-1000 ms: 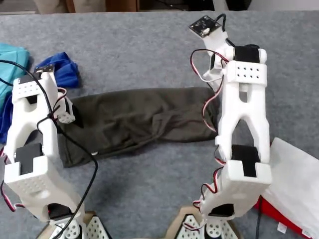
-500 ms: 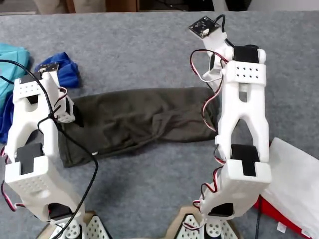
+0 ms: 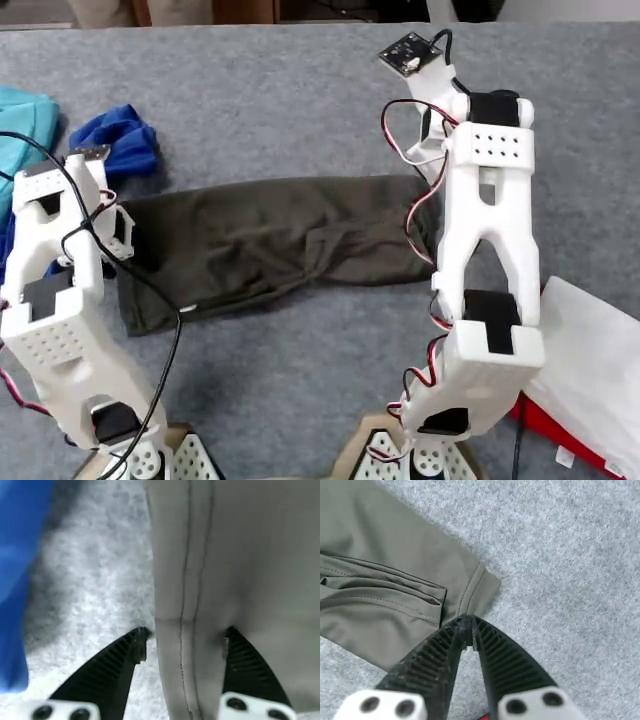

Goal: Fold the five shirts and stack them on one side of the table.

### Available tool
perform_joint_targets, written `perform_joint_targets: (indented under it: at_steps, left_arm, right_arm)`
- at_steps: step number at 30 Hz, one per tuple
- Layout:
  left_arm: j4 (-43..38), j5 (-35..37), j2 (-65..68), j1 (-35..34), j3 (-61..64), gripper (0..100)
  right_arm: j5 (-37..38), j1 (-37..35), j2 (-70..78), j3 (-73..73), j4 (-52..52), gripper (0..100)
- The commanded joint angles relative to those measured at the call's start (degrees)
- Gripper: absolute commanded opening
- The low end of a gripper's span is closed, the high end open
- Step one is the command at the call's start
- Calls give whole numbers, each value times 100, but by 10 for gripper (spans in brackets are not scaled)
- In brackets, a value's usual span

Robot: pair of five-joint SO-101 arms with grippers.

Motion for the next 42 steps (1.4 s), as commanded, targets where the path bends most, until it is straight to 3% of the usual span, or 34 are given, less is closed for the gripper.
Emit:
perform_joint_targets:
  at_steps: [1,12,19,22,29,35,42]
  left_arm:
    - [-193,237,295,62,-466,252]
    - [141,448,673,431,-1011,19]
    - [1802,870,664,1011,-2804,19]
    - [2462,1108,716,1486,-3859,19]
    - [2462,1802,664,3103,-4475,19]
    - [2462,2374,681,4484,-4633,19]
    - [2444,2831,734,5310,-5785,20]
  right_arm:
    - [-9,40,-22,-242,-35,6]
    - [167,127,-31,-251,-35,6]
    - [510,1103,-66,-743,97,6]
    - [695,1745,-66,-1174,220,6]
    - [730,2967,-31,-1938,237,6]
    - [949,3213,-31,-2026,220,6]
    - [923,3196,-31,-2035,229,6]
